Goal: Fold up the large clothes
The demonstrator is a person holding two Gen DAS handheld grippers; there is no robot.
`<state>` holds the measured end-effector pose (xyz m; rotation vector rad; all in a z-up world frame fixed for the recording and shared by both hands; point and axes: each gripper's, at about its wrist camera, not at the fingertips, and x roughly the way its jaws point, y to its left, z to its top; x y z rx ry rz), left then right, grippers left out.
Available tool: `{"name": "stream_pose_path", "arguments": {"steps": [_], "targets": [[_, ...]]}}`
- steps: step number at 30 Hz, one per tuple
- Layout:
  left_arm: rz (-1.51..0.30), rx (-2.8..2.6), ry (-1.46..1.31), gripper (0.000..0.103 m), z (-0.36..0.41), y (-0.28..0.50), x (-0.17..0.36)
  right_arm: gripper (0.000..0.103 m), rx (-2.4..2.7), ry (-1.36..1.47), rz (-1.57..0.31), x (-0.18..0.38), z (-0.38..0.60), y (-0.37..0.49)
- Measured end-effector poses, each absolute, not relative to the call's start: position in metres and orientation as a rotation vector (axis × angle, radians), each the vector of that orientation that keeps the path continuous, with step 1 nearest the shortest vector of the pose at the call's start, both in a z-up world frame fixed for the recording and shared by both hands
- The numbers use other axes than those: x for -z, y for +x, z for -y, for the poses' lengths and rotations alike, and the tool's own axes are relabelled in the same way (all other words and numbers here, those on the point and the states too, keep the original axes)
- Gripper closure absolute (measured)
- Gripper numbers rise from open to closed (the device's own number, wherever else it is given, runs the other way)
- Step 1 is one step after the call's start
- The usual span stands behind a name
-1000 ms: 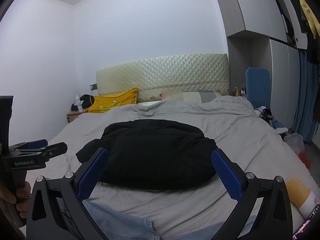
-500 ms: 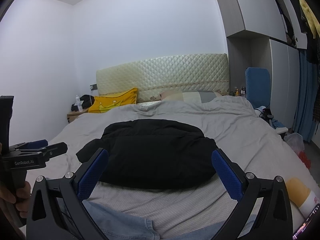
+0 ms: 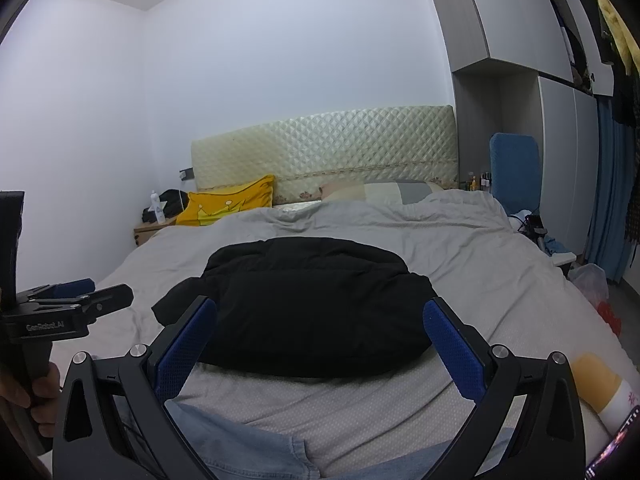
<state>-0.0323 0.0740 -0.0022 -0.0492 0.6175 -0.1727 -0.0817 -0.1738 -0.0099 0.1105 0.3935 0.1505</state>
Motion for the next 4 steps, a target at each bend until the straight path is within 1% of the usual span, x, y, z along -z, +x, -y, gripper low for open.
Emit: {"name": "stream_pose_path", "arguments": {"steps": [4], "targets": [[-0.623,0.172,-0.05,0.0,-0.0732,-0.0326,0.0025,0.0,-0.152,0.109,-0.395,0.0103,0.1744,-0.0813]]}}
